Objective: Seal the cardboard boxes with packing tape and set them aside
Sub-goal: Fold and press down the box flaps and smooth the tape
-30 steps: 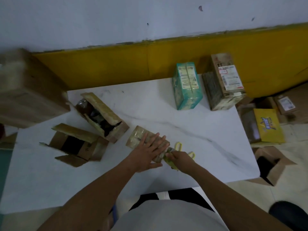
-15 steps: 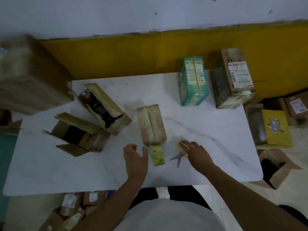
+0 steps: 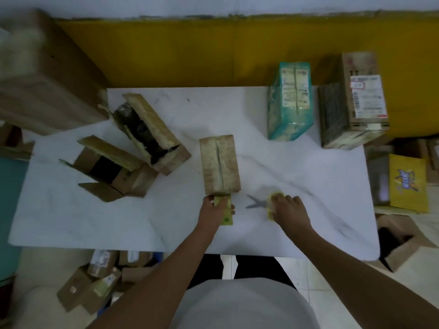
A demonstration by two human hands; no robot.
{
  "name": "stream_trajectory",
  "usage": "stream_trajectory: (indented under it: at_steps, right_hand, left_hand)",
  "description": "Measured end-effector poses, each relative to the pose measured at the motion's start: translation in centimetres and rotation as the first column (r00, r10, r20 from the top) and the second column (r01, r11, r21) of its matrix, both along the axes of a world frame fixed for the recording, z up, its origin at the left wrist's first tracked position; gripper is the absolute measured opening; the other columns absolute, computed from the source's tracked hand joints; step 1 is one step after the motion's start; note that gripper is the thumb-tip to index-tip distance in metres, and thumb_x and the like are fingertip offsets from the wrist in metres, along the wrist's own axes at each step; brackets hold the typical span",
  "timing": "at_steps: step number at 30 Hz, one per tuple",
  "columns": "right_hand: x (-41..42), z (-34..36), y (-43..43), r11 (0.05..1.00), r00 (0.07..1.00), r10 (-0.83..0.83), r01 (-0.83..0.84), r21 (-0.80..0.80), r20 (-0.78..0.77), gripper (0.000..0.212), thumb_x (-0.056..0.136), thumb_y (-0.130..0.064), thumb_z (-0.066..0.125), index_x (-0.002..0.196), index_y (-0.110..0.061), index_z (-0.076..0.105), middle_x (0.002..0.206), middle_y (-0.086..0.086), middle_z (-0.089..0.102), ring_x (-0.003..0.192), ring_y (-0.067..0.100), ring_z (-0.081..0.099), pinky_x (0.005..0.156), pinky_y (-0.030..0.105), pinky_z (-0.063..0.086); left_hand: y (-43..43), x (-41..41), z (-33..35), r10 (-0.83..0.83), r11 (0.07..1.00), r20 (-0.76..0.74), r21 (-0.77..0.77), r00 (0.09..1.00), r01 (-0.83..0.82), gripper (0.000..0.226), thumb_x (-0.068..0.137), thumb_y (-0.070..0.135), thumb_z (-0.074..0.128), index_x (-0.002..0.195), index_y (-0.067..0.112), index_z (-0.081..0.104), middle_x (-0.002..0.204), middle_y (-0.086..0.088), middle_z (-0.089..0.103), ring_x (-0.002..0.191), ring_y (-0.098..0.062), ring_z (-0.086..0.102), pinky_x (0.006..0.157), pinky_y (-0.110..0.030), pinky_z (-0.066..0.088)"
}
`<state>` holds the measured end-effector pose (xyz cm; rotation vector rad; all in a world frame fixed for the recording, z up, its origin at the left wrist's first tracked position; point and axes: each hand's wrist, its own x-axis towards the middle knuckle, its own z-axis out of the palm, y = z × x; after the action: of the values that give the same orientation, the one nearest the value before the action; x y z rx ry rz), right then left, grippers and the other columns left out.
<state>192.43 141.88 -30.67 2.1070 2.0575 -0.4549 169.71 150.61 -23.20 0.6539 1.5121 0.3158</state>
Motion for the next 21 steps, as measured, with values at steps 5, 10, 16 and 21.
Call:
stream_trajectory:
  at_steps: [5,10,16,21]
  right_hand:
    - [-1.0,3.3,0.4,0.879,0.878,-0.47,0.475,0.045,-0.09,0.028,0.076,-0.033,0.076,0.09,-0.011,0.064,0.078,0.005,0.065,0.065,0.029,0.061,0.064,0.033,0.04]
    - [-6.0,9.7,8.8,0.826,0.77,-0.345,0.52,0.216,-0.537,0.034,0.084,-0.042,0.069,0.108,-0.02,0.06,0.088,-0.011,0.064,0.074,0.01,0.055,0.065,0.026,0.041]
    - [-11.5,7.5,15.9,0.968,0.846,-0.011,0.143,0.207,-0.533,0.037,0.092,-0.033,0.061,0.123,-0.013,0.059,0.113,0.008,0.062,0.102,0.029,0.057,0.084,0.035,0.043]
    - [-11.3,5.1,15.8,0.925,0.917,0.079,0.078,0.371,-0.39,0.037,0.091,-0.035,0.056,0.12,-0.013,0.059,0.112,0.009,0.061,0.097,0.028,0.054,0.084,0.037,0.043]
  left_hand:
    - [0.6,0.3,1.0,0.065,0.998,0.078,-0.026,0.995,-0.063,0.036,0.095,0.021,0.062,0.122,0.001,0.048,0.088,-0.018,0.074,0.067,-0.028,0.071,0.07,-0.042,0.056]
    - [1.0,0.2,1.5,0.044,0.999,0.091,-0.015,0.995,-0.042,0.035,0.095,0.024,0.062,0.119,0.001,0.051,0.083,-0.017,0.075,0.06,-0.026,0.069,0.064,-0.037,0.054]
    - [1.8,0.2,0.9,0.084,0.992,0.108,-0.107,0.991,-0.072,0.031,0.095,0.011,0.059,0.117,-0.003,0.042,0.094,-0.031,0.066,0.051,-0.028,0.065,0.044,-0.033,0.053]
    - [1.5,0.2,-0.5,0.198,0.969,0.134,-0.179,0.971,-0.173,0.021,0.098,0.007,0.054,0.083,0.008,0.04,0.078,-0.015,0.057,0.059,-0.028,0.06,0.058,-0.042,0.054]
